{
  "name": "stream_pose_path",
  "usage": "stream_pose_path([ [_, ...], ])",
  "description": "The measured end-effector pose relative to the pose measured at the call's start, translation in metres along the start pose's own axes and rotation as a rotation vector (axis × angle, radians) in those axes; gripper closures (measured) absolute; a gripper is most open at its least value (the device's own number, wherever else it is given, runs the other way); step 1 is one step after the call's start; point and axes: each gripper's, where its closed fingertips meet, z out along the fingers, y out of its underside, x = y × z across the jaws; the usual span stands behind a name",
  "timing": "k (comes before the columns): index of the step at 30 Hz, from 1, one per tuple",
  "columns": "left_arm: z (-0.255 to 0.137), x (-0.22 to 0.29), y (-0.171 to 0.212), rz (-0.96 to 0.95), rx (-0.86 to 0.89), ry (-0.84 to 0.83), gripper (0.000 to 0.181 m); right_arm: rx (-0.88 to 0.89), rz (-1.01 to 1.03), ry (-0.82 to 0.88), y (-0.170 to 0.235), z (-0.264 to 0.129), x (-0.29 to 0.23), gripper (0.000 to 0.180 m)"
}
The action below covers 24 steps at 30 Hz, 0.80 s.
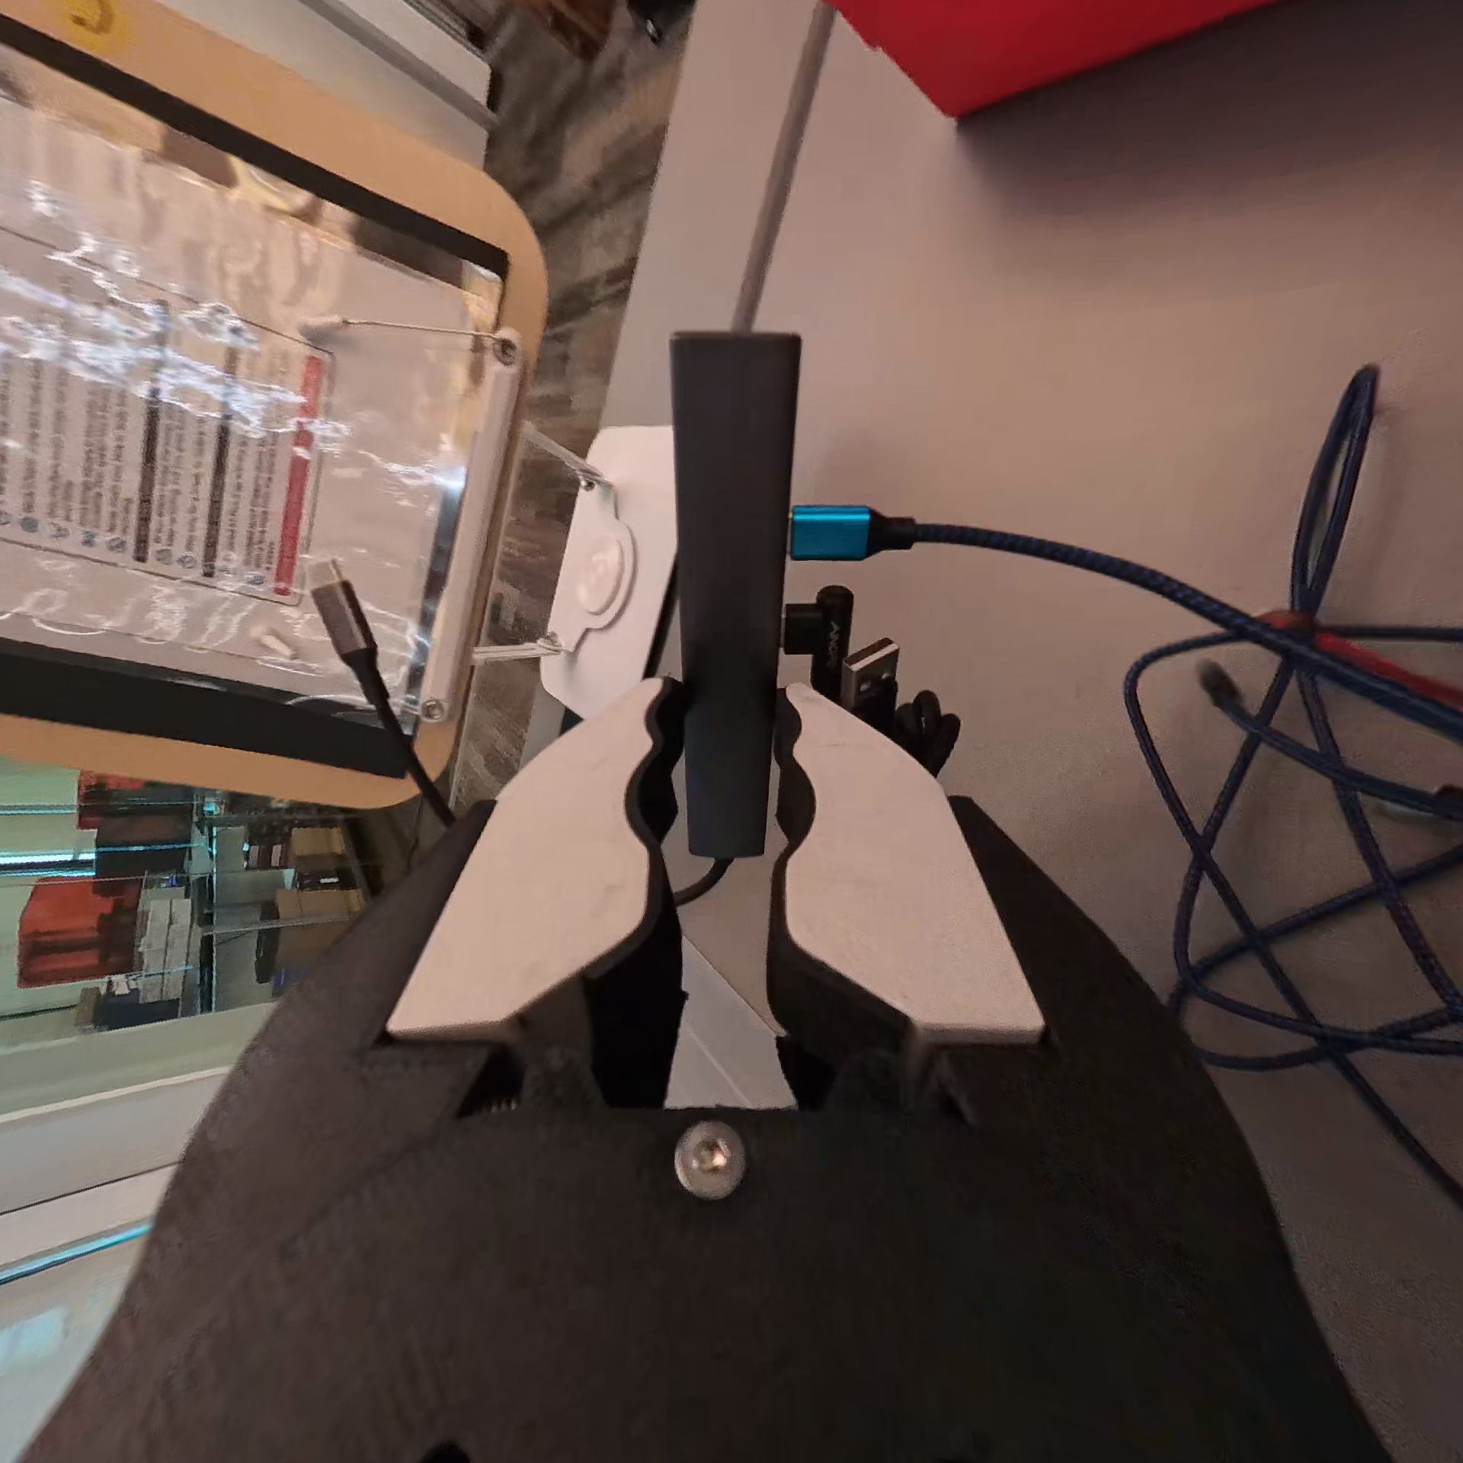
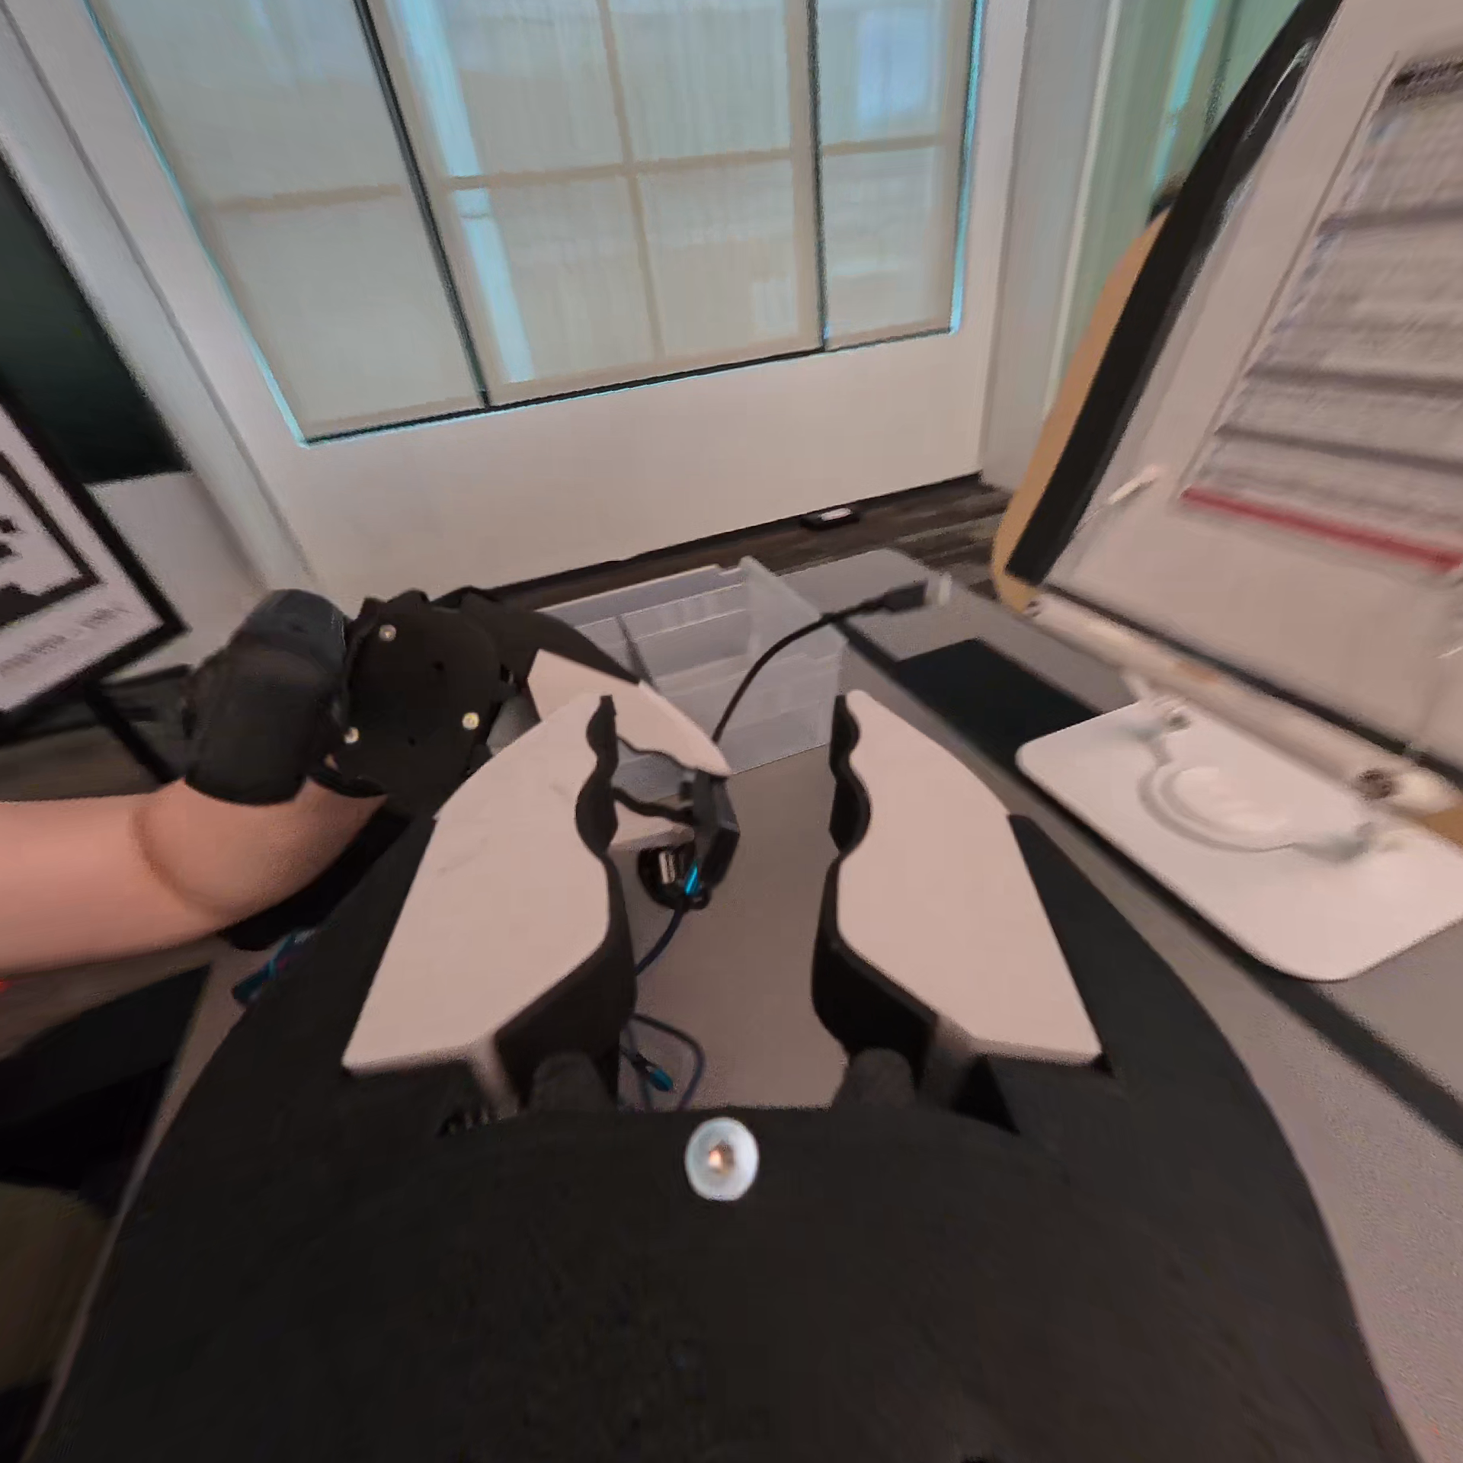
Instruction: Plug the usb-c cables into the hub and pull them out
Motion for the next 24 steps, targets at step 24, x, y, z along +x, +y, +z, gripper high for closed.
stream_pose_path([
  [24,-0.020,-0.027,-0.020,-0.502,0.258,0.012,0.136,-0.087,0.106,0.011,0.030,0.045,-0.024,0.174],
])
